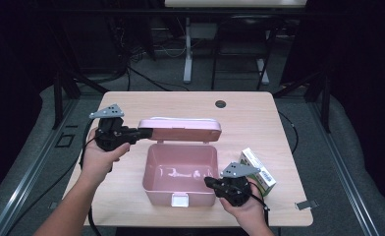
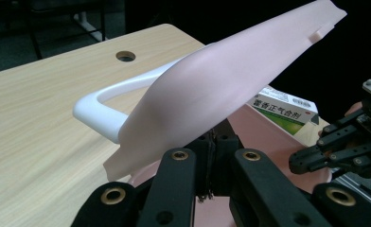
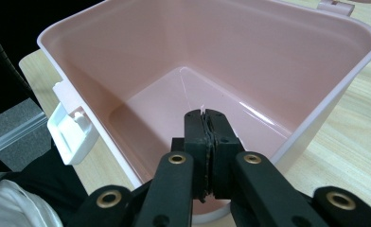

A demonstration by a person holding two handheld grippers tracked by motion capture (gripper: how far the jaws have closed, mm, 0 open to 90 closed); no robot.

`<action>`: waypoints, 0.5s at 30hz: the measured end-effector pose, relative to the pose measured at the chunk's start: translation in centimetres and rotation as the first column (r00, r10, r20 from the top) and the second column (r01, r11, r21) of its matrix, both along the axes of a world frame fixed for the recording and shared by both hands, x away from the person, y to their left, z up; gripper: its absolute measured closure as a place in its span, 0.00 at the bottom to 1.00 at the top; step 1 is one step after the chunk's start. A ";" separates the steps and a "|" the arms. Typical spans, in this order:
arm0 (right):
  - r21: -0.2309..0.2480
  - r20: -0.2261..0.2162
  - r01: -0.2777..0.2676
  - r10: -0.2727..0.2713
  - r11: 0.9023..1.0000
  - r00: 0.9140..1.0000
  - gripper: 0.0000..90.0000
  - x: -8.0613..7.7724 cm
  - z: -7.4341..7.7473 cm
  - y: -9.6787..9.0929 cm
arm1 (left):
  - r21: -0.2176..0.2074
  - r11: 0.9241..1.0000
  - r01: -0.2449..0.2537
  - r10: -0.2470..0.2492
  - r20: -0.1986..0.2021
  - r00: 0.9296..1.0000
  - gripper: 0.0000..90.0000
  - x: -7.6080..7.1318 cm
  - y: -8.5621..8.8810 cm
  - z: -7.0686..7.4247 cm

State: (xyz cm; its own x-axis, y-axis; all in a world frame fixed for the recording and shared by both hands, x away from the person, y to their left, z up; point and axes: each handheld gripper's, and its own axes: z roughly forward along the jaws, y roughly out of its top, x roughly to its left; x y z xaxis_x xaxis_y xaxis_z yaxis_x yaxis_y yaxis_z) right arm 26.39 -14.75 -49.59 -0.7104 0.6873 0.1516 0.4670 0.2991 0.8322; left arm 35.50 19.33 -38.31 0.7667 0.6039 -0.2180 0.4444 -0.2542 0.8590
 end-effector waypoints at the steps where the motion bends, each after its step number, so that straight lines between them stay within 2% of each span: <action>1: 0.000 0.000 0.001 -0.001 1.000 1.000 0.99 0.0 0.0 0.0 | -0.003 1.000 -0.003 0.003 0.002 1.000 0.99 0.1 0.0 0.0; 6: 0.001 0.002 0.001 -0.001 1.000 1.000 0.99 0.0 0.0 0.0 | 0.009 1.000 -0.023 0.023 0.010 1.000 0.99 0.6 0.1 0.2; 15: 0.003 0.003 0.001 -0.001 1.000 1.000 0.99 0.0 0.0 0.0 | -0.008 0.999 -0.052 0.052 0.010 0.999 0.99 1.3 0.7 0.1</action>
